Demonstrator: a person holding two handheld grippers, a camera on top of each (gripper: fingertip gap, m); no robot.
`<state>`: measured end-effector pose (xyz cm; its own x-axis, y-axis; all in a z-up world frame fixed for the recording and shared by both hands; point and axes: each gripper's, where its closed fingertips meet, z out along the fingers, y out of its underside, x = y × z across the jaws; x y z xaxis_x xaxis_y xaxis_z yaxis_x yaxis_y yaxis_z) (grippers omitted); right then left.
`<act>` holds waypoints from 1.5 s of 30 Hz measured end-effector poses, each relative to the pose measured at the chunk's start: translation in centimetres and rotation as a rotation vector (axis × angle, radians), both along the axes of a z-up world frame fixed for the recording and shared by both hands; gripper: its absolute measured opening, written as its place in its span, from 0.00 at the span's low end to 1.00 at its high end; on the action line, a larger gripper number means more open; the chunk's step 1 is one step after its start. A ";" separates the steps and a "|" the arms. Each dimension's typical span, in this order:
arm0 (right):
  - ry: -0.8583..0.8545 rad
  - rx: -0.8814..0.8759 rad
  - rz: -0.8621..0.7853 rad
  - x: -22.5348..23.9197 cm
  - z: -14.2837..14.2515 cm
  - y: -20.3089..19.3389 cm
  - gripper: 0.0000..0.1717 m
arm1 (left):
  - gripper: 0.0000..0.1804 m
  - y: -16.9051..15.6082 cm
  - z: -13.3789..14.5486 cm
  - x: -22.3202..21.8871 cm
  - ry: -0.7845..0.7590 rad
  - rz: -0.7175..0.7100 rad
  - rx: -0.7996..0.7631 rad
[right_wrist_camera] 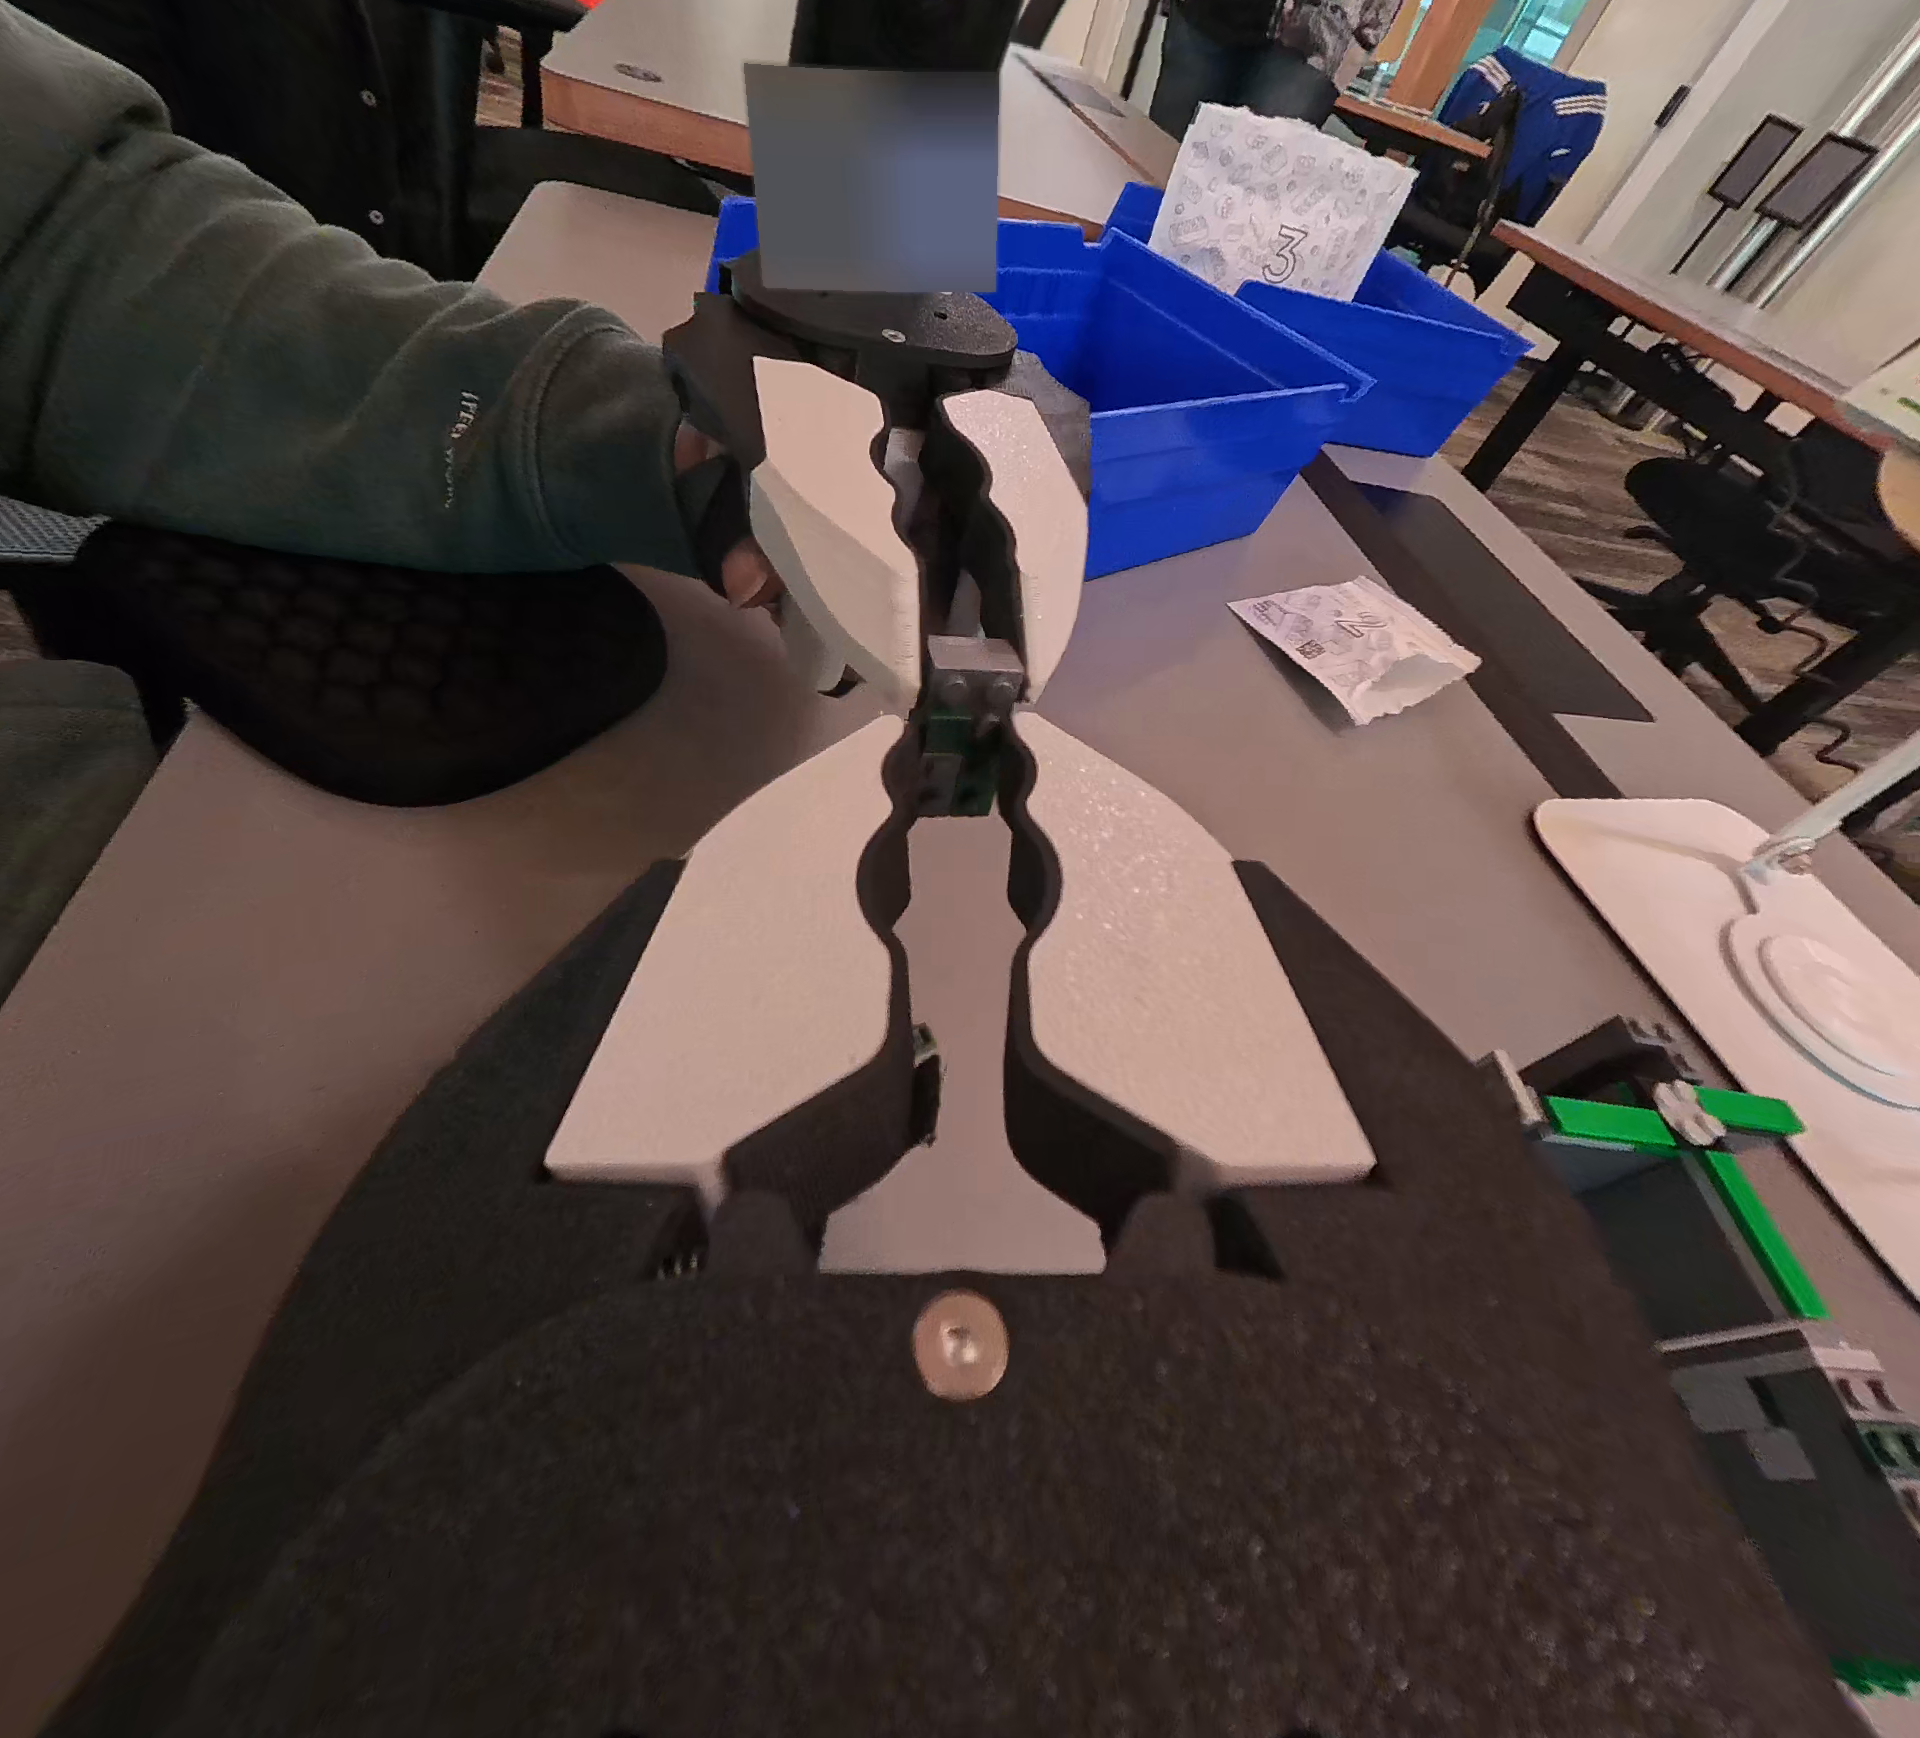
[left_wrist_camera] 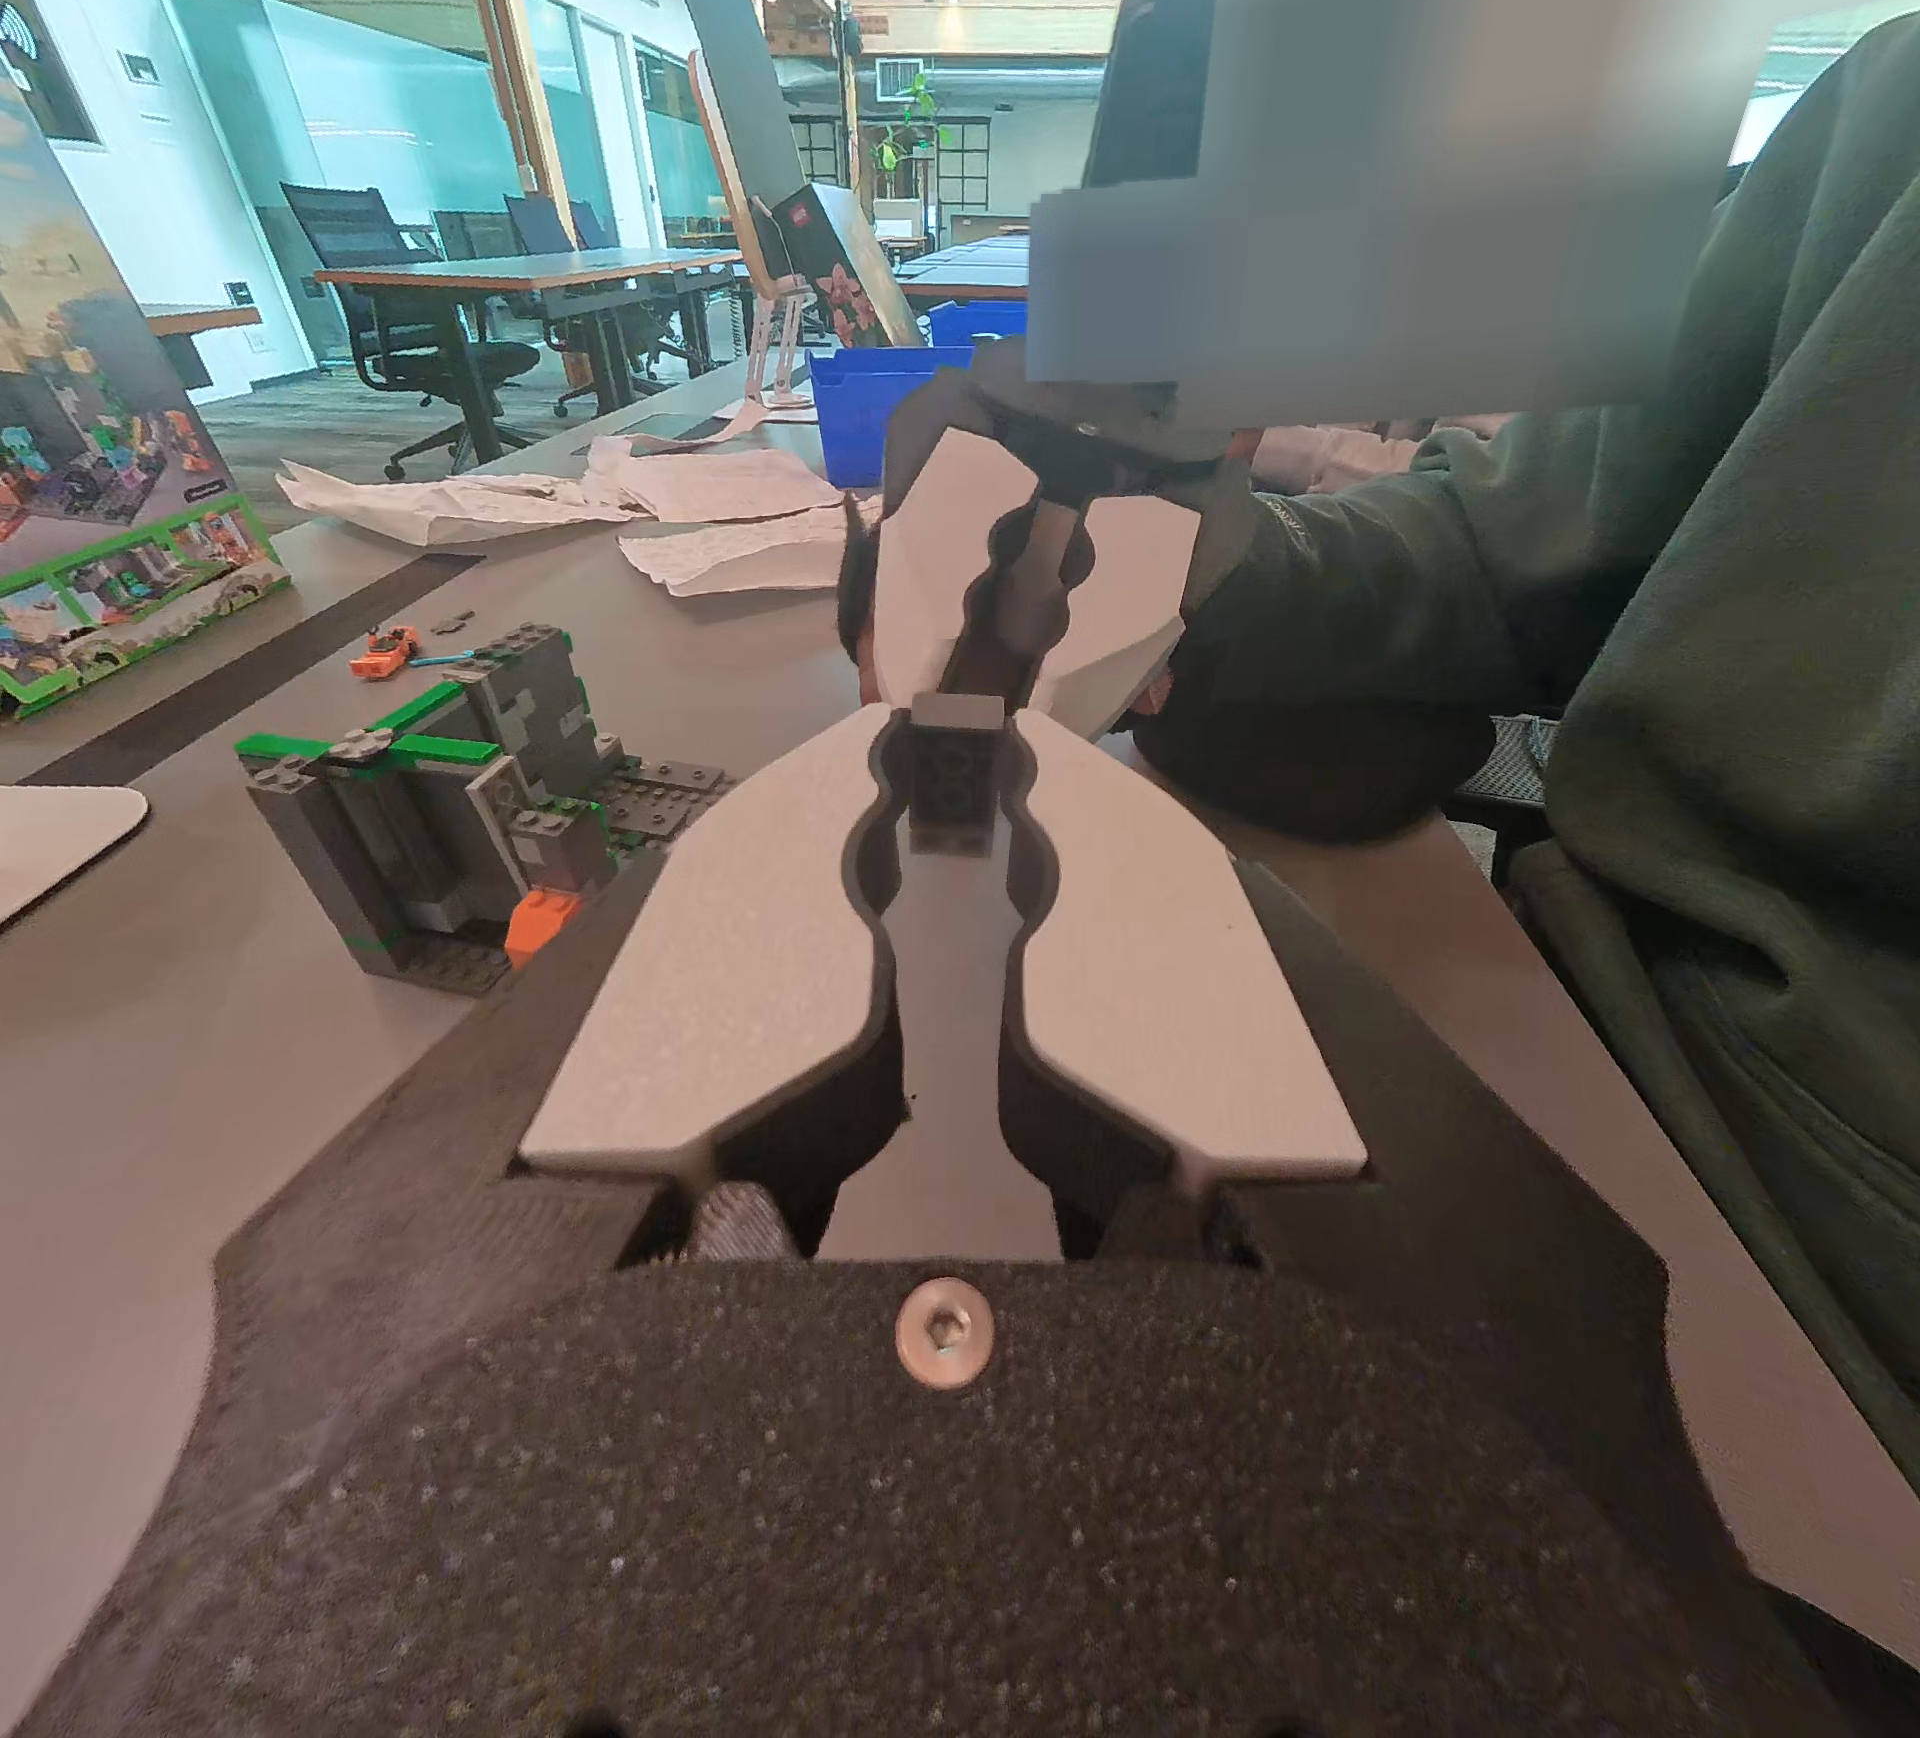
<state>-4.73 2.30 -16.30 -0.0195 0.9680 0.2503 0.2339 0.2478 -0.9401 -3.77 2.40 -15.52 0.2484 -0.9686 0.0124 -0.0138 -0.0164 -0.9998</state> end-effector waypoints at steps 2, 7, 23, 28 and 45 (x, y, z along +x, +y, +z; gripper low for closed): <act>-0.008 0.043 -0.020 0.0 -0.1 0.2 0.07 | 0.09 0.2 -0.1 -0.1 0.015 0.017 0.001; -0.037 0.095 -0.025 0.0 -0.5 0.2 0.08 | 0.09 0.3 -0.5 0.0 0.035 0.009 -0.017; -0.063 0.112 -0.021 0.2 -0.5 0.0 0.04 | 0.09 0.3 -0.6 0.0 0.038 0.004 -0.065; -0.093 0.023 0.075 0.4 -1.2 -1.0 0.04 | 0.09 -0.8 -1.3 0.3 0.092 -0.057 -0.070; -0.009 -0.098 0.103 0.7 -0.8 -0.3 0.01 | 0.09 -0.2 -0.4 -0.2 0.028 -0.039 -0.075</act>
<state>-4.07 2.02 -17.07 -0.1218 0.9806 0.1538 0.2204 0.1778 -0.9591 -3.95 2.21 -15.87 0.2117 -0.9742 0.0787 -0.0433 -0.0898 -0.9950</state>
